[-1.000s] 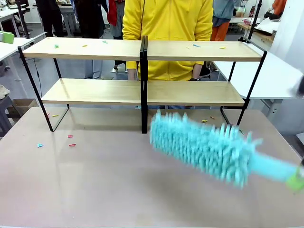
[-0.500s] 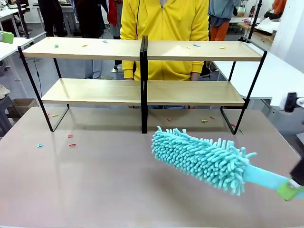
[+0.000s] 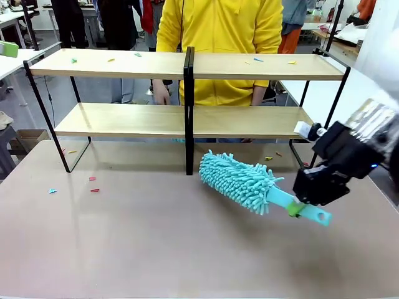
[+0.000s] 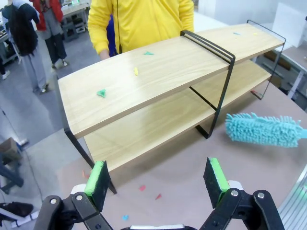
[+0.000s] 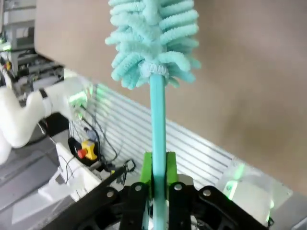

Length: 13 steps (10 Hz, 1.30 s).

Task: Clean the shelves.
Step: Clean another randomly selected level of the Shelf with the Duster.

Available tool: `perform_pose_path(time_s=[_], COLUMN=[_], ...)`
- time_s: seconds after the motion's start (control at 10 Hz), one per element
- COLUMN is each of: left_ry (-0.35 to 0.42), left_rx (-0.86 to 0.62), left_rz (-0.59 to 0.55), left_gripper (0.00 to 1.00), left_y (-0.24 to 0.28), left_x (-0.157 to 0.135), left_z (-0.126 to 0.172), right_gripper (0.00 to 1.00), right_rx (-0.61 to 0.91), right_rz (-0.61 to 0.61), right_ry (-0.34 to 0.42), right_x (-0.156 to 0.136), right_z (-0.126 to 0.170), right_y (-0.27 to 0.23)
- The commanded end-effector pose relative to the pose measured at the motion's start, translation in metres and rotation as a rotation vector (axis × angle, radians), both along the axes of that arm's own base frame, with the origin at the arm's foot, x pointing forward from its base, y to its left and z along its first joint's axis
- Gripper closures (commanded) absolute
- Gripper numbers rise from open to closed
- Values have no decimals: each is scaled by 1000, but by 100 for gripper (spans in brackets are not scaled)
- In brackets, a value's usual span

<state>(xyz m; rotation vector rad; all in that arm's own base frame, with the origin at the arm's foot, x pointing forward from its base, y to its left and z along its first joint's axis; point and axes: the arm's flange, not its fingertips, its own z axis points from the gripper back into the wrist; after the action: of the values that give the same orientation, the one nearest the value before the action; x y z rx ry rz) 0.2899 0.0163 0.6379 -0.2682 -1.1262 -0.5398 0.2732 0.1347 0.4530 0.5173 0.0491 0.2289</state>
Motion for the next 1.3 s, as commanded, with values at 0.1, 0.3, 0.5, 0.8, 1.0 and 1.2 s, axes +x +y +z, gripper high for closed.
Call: perform_pose_path(time_s=[0.1,0.3,0.5,0.8,1.0,1.2], left_ry=[-1,-1,-1,-1,-1,-1], left_rx=[1,1,1,1,1,1], left_rz=[5,5,5,5,5,5], left_gripper=[0,0,0,0,0,0], left_y=[-1,-1,-1,-1,-1,-1], left_x=[0,0,0,0,0,0], left_z=[0,0,0,0,0,0], right_gripper=[87,87,87,87,87,87], right_rx=[12,22,-5,110,161,167], right_rz=[-80,-45,-92,-245,-252,-255], right_ry=[-90,44,-36,-280,-318,-290], right_x=[29,36,40,69,88,99], right_z=[-42,-57,-45,-65,-78,-90], right_y=[14,13,14,11,16,13])
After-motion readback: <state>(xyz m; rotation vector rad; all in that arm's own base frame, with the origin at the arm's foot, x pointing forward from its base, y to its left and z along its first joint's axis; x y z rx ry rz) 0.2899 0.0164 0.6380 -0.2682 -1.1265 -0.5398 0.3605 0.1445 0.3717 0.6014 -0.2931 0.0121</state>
